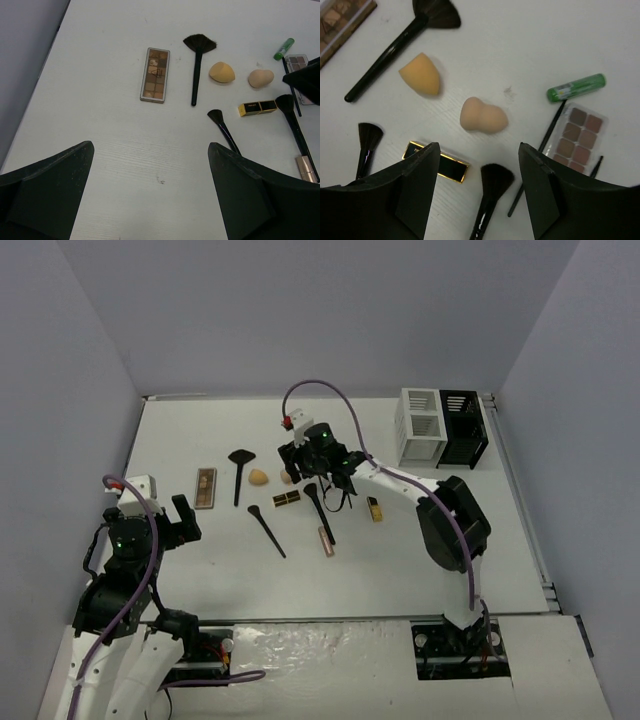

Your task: Organize the makeup

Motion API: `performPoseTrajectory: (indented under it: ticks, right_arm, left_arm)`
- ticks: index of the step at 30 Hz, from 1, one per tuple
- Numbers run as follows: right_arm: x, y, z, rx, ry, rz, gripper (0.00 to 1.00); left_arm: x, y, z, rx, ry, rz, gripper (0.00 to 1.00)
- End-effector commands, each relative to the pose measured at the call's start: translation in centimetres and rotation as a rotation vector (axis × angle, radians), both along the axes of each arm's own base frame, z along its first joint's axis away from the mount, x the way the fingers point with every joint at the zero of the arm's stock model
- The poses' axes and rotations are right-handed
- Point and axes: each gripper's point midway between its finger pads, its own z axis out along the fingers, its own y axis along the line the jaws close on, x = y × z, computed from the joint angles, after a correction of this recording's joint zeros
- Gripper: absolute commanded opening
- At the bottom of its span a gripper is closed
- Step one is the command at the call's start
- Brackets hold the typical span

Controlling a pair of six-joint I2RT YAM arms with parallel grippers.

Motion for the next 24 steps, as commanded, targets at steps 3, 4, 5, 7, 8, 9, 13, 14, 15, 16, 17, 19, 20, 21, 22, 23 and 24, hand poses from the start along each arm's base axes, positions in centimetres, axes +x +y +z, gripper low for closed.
performPoseTrajectory:
  ticks: [3,4,5,7,8,9,13,14,15,16,17,19,20,21,22,23,24]
  right_arm:
    - [0.5,4.0,-0.8,-0.026,-0.066,0.025,0.59]
    - [0.4,4.5,-1.3,-0.036,-0.066,0.031,0.58]
    - [0.5,4.7,-1.7,-0.046,-0.071,0.024,0.58]
    - [0.8,5.0,-2.3,-0.067,-0.080,0.010,0.56]
    - [0.9,5.1,-2.6,-0.077,-0.084,0.003,0.56]
    - [1.1,5.2,-2.8,-0.086,-0.090,-0.006,0.55]
    - [1.9,5.0,-2.7,-0.095,-0.123,-0.065,0.52]
    - [2.1,4.9,-2.6,-0.093,-0.132,-0.082,0.52]
    - [2.2,4.7,-2.7,-0.096,-0.139,-0.098,0.52]
    - [2.4,4.6,-2.7,-0.097,-0.144,-0.109,0.51]
    - [2.5,4.5,-2.7,-0.096,-0.145,-0.115,0.50]
    - [2.8,4.6,-2.9,-0.101,-0.150,-0.128,0.49]
    - [2.9,4.6,-3.0,-0.103,-0.151,-0.129,0.48]
    - [3.0,4.7,-3.1,-0.102,-0.151,-0.127,0.47]
    - [3.0,4.8,-3.4,-0.105,-0.147,-0.126,0.46]
    - [3.0,5.0,-3.6,-0.104,-0.144,-0.122,0.45]
    - [3.1,5.2,-3.7,-0.101,-0.141,-0.115,0.44]
  left_arm:
    - [0.8,-0.2,1.1,-0.018,-0.028,0.005,0.97]
    - [0.8,-0.2,1.1,-0.018,-0.028,0.005,0.97]
    - [0.8,-0.2,1.1,-0.017,-0.027,0.005,0.97]
    - [0.8,-0.2,1.0,-0.017,-0.027,0.005,0.97]
    - [0.8,-0.2,1.1,-0.017,-0.027,0.005,0.97]
    - [0.8,-0.2,1.0,-0.017,-0.027,0.005,0.97]
    - [0.8,-0.2,1.0,-0.018,-0.027,0.004,0.97]
    - [0.8,-0.2,1.0,-0.018,-0.027,0.003,0.97]
    - [0.8,-0.2,1.0,-0.019,-0.027,0.003,0.97]
    - [0.8,-0.2,1.0,-0.020,-0.027,0.002,0.97]
    - [0.8,-0.2,1.0,-0.019,-0.027,0.002,0.97]
    - [0.8,-0.2,1.1,-0.019,-0.028,0.002,0.97]
    - [0.8,-0.2,1.1,-0.020,-0.029,0.002,0.97]
    - [0.8,-0.2,1.0,-0.019,-0.027,0.002,0.97]
    - [0.8,-0.2,1.0,-0.018,-0.027,0.002,0.97]
    - [0.8,-0.2,1.1,-0.019,-0.027,0.002,0.97]
    - [0.8,-0.2,1.1,-0.019,-0.028,0.002,0.97]
